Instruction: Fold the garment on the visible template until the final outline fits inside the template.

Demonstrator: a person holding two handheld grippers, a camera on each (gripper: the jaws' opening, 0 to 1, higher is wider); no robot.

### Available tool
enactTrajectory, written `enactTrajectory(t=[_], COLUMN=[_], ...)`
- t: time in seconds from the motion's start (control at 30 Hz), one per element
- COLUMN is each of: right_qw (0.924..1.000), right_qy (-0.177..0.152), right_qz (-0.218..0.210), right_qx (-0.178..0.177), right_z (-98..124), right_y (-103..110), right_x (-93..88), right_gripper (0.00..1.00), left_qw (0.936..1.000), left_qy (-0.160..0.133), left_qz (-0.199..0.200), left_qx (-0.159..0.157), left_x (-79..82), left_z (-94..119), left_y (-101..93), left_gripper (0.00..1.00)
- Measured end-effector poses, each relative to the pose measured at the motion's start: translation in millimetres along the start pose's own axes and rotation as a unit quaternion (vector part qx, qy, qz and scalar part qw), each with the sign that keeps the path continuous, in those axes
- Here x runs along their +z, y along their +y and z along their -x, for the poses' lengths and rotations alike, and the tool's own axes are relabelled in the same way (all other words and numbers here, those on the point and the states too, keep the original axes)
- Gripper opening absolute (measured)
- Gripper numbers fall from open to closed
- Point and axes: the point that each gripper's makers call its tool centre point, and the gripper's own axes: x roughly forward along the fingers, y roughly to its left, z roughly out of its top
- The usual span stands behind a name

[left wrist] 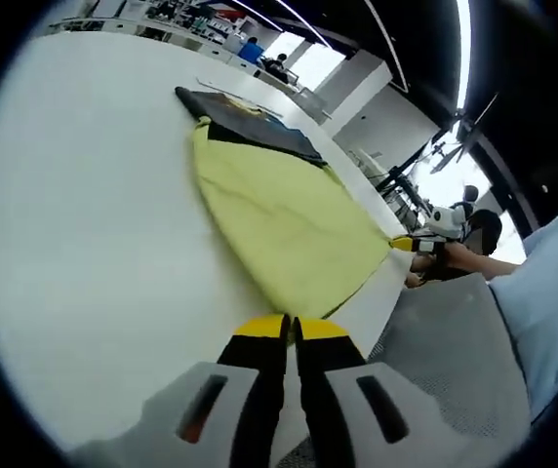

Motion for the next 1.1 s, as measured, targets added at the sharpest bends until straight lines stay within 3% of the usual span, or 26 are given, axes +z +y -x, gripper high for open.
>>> enactTrajectory(t=[0.13,0.63,0.8,1.1], right_qw=[1.0000,0.9985,0.9971,0.9954], right_qy=[0.001,0.003,-0.004,0.005], right_qz=[-0.001,-0.053,-0.074,-0.094], right_qx=[0.006,0.014,0.015,0.020], right_z=[7,34,39,44], right_y=[4,27,32,39], right_x=[-2.6,-36.0,-43.2,-49.6], right_gripper=[0.00,0.00,0.00,0.00], left_qw=[0.9999,0.9979,0.9977,0.9964], left_qy=[0.006,0.039,0.034,0.048], left_qz=[0.005,0.030,0.041,0.048], left_qx=[-0.007,-0.041,-0.042,-0.051], left_x=[-2.2,-43.9,-41.0,-51.6], left_z=[6,25,29,34], left_y=[-4.1,-33.1,-36.6,-41.9], left_gripper=[0.00,0.00,0.00,0.00])
